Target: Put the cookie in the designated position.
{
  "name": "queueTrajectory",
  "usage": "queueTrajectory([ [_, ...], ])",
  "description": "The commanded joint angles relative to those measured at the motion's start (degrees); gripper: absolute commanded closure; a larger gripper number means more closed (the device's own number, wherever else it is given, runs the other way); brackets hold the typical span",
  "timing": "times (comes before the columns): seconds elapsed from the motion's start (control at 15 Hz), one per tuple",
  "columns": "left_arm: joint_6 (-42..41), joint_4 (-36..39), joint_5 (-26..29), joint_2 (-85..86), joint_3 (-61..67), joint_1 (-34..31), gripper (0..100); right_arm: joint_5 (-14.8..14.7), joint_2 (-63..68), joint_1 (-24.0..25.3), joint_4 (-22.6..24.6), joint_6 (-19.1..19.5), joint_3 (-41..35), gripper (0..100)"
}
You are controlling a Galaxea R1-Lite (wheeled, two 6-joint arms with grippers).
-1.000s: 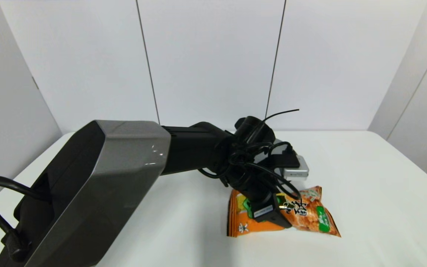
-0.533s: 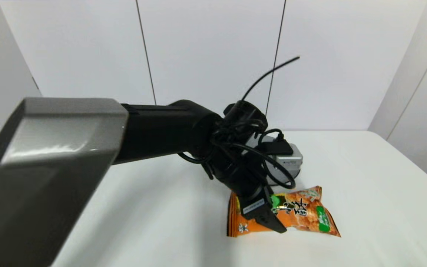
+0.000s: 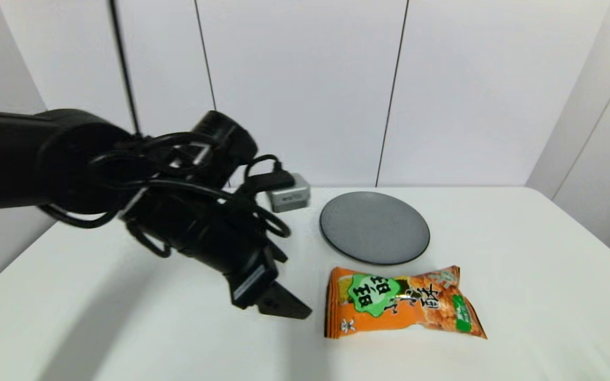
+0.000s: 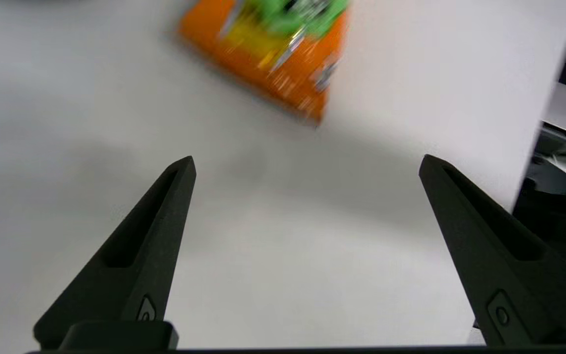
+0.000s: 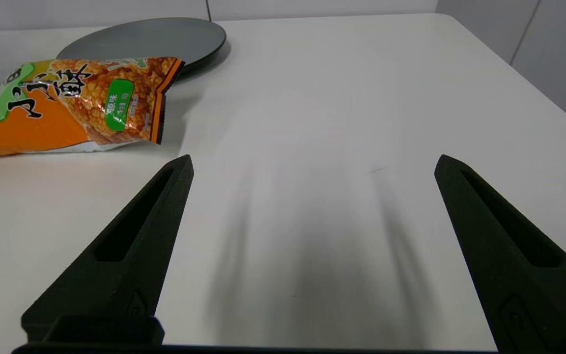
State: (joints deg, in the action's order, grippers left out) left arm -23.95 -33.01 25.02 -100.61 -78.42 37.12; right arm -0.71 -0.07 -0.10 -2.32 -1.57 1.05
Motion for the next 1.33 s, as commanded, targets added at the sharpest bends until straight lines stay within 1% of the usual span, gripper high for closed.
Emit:
queueTrajectory([
  [0.07, 6.46, 31.34, -5.68, 24.41, 31.14, -16.55, 0, 0.0, -0.01, 0.01, 0.03, -0.01, 0.01, 0],
  [0.2, 6.82, 45.49, -8.4, 31.53, 41.51, -22.18, 0, 0.0, -0.01, 0.01, -0.06, -0.01, 0.01, 0],
  [0.33, 6.38, 55.42, -13.24, 38.03, 48.8, -24.46, 0, 0.0, -0.01, 0.01, 0.03, -0.01, 0.01, 0],
  [0.4, 6.2, 59.29, -16.4, 41.81, 52.49, -24.73, 0, 0.0, -0.01, 0.01, -0.06, -0.01, 0.01, 0],
  [0.47, 6.02, 61.58, -18.86, 46.03, 55.83, -25.43, 0, 0.0, -0.01, 0.01, -0.06, -0.01, 0.01, 0],
  [0.53, 5.41, 62.54, -20.09, 50.42, 59.0, -27.19, 0, 0.0, -0.01, 0.01, 0.03, -0.01, 0.01, 0],
  [0.6, 4.27, 62.81, -20.18, 56.84, 63.74, -29.74, 0, 0.0, -0.01, 0.01, 0.03, -0.01, 0.01, 0],
  [0.73, 4.79, 61.58, -20.88, 67.74, 70.25, -32.11, 0, 0.0, -0.01, 0.01, -0.06, -0.01, 0.01, 0],
  [0.93, 7.26, 57.71, -22.2, 82.42, 77.37, -36.07, 0, 0.0, -0.01, 0.01, -0.06, -0.01, 0.01, 0],
  [1.0, 8.13, 53.05, -22.11, 88.39, 78.51, -36.24, 0, 0.0, -0.01, 0.01, 0.03, -0.01, 0.01, 0],
  [1.13, 8.4, 39.69, -22.2, 99.03, 78.51, -36.42, 0, 0.0, -0.01, 0.01, 0.03, -0.01, 0.01, 0],
  [1.2, 8.93, 34.95, -22.2, 100.87, 78.51, -36.59, 0, 0.0, -0.01, 0.01, 0.03, -0.01, 0.01, 0],
  [1.27, 9.89, 35.39, -21.59, 100.61, 78.42, -36.59, 0, 0.0, -0.01, 0.01, 0.03, -0.01, 0.01, 0],
  [1.33, 10.77, 33.98, -20.88, 100.7, 78.51, -36.59, 0, 0.0, 0.07, 0.01, 0.03, -0.01, 0.01, 0],
])
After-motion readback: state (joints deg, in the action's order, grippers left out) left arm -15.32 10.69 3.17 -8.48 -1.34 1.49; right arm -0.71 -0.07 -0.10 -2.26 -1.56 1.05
